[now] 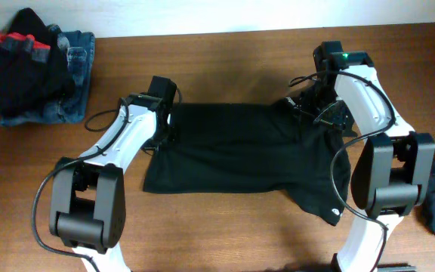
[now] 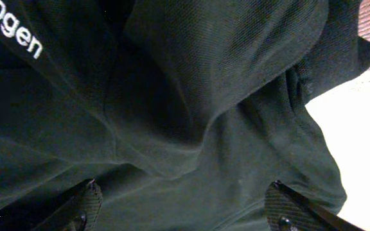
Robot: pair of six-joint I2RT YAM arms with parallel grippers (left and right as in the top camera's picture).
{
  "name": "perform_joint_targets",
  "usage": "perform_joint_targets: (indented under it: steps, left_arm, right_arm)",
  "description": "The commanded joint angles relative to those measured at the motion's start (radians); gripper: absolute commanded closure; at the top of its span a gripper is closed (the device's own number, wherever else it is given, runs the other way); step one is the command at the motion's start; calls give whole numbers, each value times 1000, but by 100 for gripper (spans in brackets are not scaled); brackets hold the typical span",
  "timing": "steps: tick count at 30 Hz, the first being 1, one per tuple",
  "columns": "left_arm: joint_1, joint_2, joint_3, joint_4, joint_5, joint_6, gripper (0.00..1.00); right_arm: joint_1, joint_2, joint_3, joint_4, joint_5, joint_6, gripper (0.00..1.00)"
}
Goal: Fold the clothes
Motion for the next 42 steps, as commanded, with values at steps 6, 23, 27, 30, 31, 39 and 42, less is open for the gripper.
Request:
perform_joint_targets:
  steps: [6,23,27,30,31,39,42]
  left_arm:
    - [8,10,16,-5,-71,8,93]
    - [79,10,16,-6,-70,8,93]
    - [79,10,16,-5,-70,8,93]
    - [79,10,16,-5,-71,8,93]
    - [79,10,16,-5,-71,8,93]
    - [79,10,16,-6,-104,8,93]
    - [82,10,16,-13,-161,8,93]
  right_arm:
    - [9,6,-6,2,16,-11,14]
    - [9,6,-144,113,16,-10,14]
    - [9,6,-209,194,0,-11,15]
    - [9,6,-237,257,-80,-61,23]
    - [9,6,-237,277,-103,-71,24]
    - [9,6,-237,295,-116,-70,24]
    - [9,6,-237,294,-116,-70,24]
